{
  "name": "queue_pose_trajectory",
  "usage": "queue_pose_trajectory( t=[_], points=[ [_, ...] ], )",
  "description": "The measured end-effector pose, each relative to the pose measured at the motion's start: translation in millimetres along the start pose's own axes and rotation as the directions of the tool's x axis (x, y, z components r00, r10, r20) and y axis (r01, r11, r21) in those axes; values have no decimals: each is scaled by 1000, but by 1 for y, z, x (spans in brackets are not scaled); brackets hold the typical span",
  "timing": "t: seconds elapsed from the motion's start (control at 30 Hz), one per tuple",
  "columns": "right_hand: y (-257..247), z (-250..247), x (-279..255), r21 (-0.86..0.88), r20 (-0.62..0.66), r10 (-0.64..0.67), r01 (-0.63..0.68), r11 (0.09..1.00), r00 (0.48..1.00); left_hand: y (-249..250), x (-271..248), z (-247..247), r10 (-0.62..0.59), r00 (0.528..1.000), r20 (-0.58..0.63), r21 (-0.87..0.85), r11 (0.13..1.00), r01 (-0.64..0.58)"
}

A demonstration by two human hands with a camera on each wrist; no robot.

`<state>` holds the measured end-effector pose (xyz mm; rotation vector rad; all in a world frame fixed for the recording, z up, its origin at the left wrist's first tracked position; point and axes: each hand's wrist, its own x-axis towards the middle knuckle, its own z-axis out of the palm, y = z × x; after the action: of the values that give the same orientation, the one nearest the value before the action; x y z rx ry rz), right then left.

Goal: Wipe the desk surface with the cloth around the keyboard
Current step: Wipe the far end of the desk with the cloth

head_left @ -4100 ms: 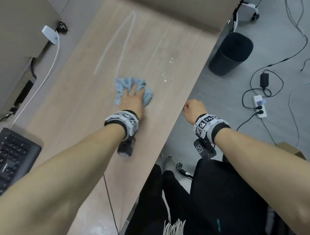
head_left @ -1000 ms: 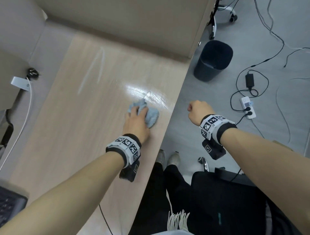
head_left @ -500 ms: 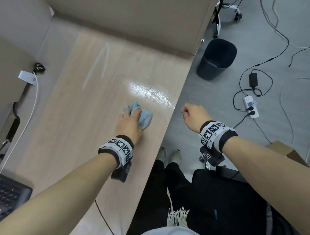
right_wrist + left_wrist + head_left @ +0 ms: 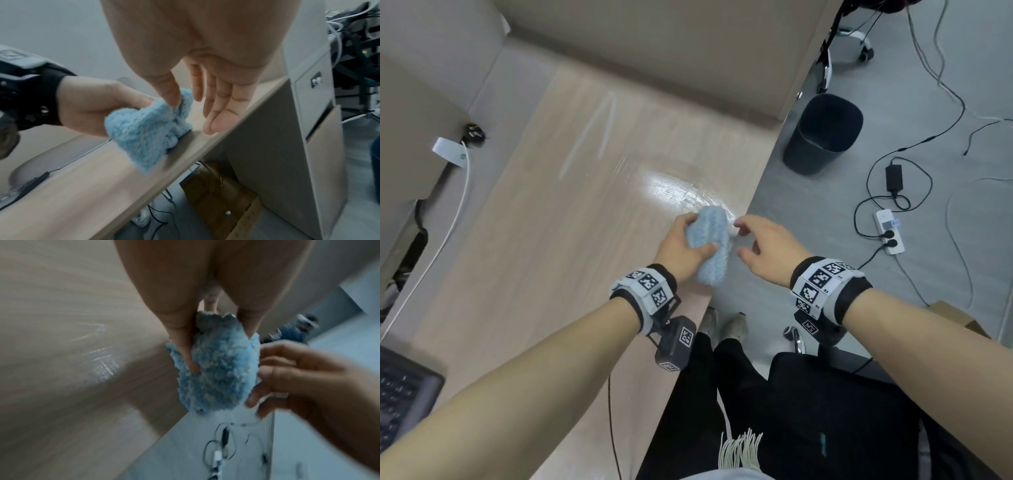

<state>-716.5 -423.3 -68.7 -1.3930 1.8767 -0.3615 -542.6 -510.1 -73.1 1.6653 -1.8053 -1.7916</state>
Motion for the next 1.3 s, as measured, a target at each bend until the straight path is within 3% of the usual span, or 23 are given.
queue_pose_trajectory(
  t=[0.1, 0.2, 0.33, 0.4, 0.53, 0.63, 0.7, 0.8, 0.93, 1.03, 1.13, 1.2, 1.3],
  points=[
    [-21, 6, 4, 118, 61, -70, 63, 991, 996, 7, 1, -9, -123, 992, 38, -345, 930, 128],
    [-36, 12, 9, 272, 59, -85, 66, 960, 995, 9, -3, -16, -129, 988, 84, -356, 922, 150],
    [-58, 24, 18, 454, 50, -69, 39, 890, 996, 4, -11, -36, -42, 990, 136, -412, 906, 96],
    [-68, 30, 27, 437, 9, -33, 26, 899, 999, 1, -9, -47, -11, 999, 43, -319, 948, 24],
    [-76, 30, 47, 158, -57, -34, 43, 987, 998, -11, 8, -80, -21, 993, -115, -110, 994, 8],
    [-77, 29, 61, -94, -131, -191, 179, 979, 973, -28, 19, -112, 70, 955, -288, 318, 948, 27],
    [-79, 36, 69, -331, -27, -265, 241, 912, 964, -37, 23, -128, 96, 946, -309, 515, 853, 82],
    [-74, 55, 77, -549, 154, -192, 245, 799, 969, -46, 30, -138, 58, 948, -313, 611, 777, 154],
    [-48, 45, 74, -549, 102, -139, 172, 818, 985, -47, 39, -140, 58, 948, -314, 652, 739, 171],
    [-6, 12, 64, -482, -16, 33, -36, 875, 999, -51, 42, -140, 49, 959, -279, 689, 706, 164],
    [20, -19, 56, -443, -170, 170, -229, 867, 971, -54, 43, -138, 29, 961, -273, 700, 692, 178],
    [15, -28, 64, -461, -194, 133, -210, 862, 972, -53, 42, -139, 29, 961, -274, 697, 695, 177],
    [-24, -22, 89, -424, -164, -33, -41, 905, 986, -53, 42, -144, 1, 976, -216, 691, 707, 152]
  ],
)
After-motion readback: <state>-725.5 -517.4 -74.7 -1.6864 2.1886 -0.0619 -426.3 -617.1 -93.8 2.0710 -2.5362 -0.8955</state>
